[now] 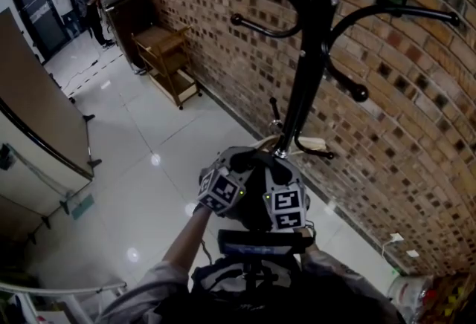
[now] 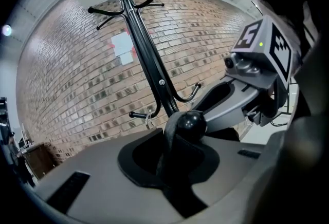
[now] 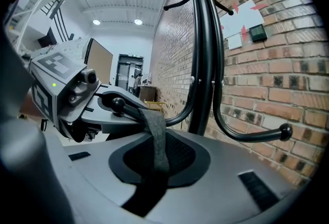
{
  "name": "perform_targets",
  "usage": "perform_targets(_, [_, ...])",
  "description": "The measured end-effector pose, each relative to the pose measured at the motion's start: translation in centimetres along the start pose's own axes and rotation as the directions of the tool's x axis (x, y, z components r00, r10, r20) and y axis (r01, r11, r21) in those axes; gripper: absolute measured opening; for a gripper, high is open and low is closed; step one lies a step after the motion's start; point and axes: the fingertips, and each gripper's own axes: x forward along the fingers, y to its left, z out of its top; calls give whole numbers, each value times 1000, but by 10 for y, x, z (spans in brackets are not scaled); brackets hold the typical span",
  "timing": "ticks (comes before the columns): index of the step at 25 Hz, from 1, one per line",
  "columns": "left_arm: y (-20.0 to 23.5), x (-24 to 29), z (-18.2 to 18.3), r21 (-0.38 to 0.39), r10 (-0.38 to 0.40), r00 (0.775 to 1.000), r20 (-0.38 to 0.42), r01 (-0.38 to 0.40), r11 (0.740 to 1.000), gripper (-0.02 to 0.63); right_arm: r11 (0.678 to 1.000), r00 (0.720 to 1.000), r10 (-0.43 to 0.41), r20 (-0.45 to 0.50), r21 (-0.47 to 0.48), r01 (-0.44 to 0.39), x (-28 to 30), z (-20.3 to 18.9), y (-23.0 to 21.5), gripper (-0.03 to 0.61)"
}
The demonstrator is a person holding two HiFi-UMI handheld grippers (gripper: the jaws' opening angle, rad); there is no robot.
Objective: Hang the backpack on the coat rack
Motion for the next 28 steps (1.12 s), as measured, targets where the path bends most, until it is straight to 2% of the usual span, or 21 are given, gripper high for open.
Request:
perform_targets(7, [0,3,2,-81,-20,1000,-2,19,997,61,1000,1000,28,-1,-11,-28,2,-3,-2,63])
perform_targets(11, [-2,3,0,-113,-24,999,-31,20,993,61,999,999,28,-21,-31,-28,1,-7,1,67])
perform_targets(14, [-4,1,-2,-121,-6,999,-51,0,993,63,999,999,47,-25,-21,-47,-2,-9,3,80])
perform_targets(16, [-5,-2,-3,-155,7,999,-51,-15,988,71,997,998,68,-18,25,-68,-5,-10,3,105])
perform_targets(17, [-5,-5,-3,-179,16,999,-44,-24,983,78,996,997,76,-6,57,-75,-8,-11,1,142])
perform_targets(20, [-2,-16,-4,-241,47,999,-15,-49,969,97,986,995,89,38,135,-93,-17,-8,-2,147])
perform_targets(25, [-2,-37,-18,-302,93,995,-40,-101,948,96,987,996,87,35,135,-91,-26,-13,0,146])
perform_targets(28, [0,-55,-19,-293,139,988,-72,-155,943,40,989,995,96,37,106,-99,-31,-15,10,133])
